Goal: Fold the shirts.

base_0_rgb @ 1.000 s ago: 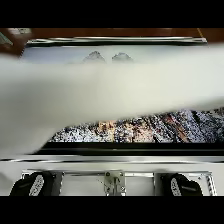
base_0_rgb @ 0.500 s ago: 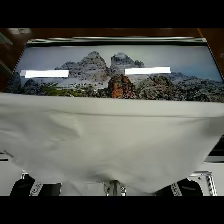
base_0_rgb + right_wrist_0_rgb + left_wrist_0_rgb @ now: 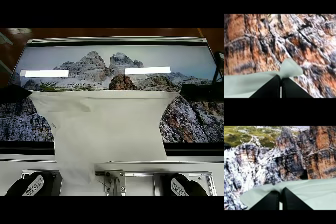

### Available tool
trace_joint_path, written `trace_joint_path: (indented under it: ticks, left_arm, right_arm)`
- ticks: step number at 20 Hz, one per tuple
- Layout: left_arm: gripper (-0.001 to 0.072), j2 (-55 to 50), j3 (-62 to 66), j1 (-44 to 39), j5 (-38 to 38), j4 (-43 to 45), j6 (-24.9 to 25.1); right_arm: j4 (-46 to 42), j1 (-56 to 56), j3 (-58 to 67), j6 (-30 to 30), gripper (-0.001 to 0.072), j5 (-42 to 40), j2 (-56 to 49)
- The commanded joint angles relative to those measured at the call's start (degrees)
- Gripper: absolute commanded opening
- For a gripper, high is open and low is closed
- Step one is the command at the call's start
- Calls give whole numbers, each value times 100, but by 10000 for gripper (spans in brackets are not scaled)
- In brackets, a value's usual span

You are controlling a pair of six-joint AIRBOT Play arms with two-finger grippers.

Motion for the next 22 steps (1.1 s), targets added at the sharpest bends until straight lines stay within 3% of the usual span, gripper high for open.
trace_joint_path:
  ticks: [1,5,8,10,13,17,22]
  left_arm:
    - [38,-1226,-210,-428,1519,-225,481]
    - [38,-2197,-203,-831,3027,-426,479]
    - [38,-2625,-203,-981,4070,-817,481]
    - [38,-2804,-203,-1067,4439,-933,481]
    - [38,-3062,-205,-1145,4382,-927,481]
    - [39,-3230,-201,-1110,3773,-710,483]
    - [38,-3178,-199,-1010,1784,365,479]
  right_arm:
    - [1115,46,-175,-334,65,-2124,-1156]
    - [1128,579,-175,-981,65,-3705,-1978]
    - [1130,828,-175,-1058,65,-5082,-2439]
    - [1145,857,-175,-1056,65,-5425,-2669]
    - [1154,841,-175,-960,65,-5130,-2931]
    - [1152,811,-175,-776,65,-4247,-2994]
    - [1145,455,-175,-649,65,-2656,-2802]
